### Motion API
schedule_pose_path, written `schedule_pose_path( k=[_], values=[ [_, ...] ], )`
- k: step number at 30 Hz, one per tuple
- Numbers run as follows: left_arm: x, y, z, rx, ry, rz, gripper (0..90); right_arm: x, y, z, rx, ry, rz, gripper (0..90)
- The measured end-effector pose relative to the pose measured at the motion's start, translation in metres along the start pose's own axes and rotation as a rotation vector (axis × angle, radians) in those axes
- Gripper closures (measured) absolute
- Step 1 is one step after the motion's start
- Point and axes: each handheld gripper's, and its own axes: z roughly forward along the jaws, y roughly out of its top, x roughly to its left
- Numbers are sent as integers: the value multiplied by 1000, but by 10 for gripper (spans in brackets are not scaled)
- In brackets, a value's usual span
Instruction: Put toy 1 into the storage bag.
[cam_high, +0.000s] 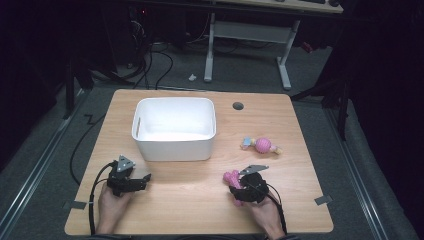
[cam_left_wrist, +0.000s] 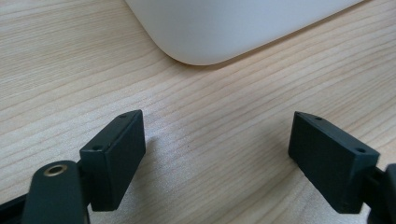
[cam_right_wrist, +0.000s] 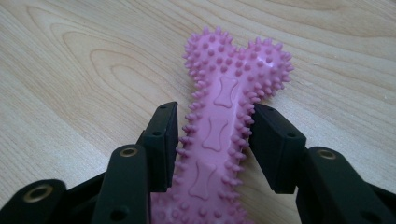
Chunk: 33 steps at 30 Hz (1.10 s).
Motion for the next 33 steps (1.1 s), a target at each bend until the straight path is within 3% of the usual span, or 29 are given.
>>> schedule_pose_path(
  k=[8,33],
  values=[
    [0,0,0,0,0,0,191,1,1,-1,-2,13,-9,569],
    [0,0,0,0,2,-2,191,-10,5,-23,-98,8,-22,592]
  ],
)
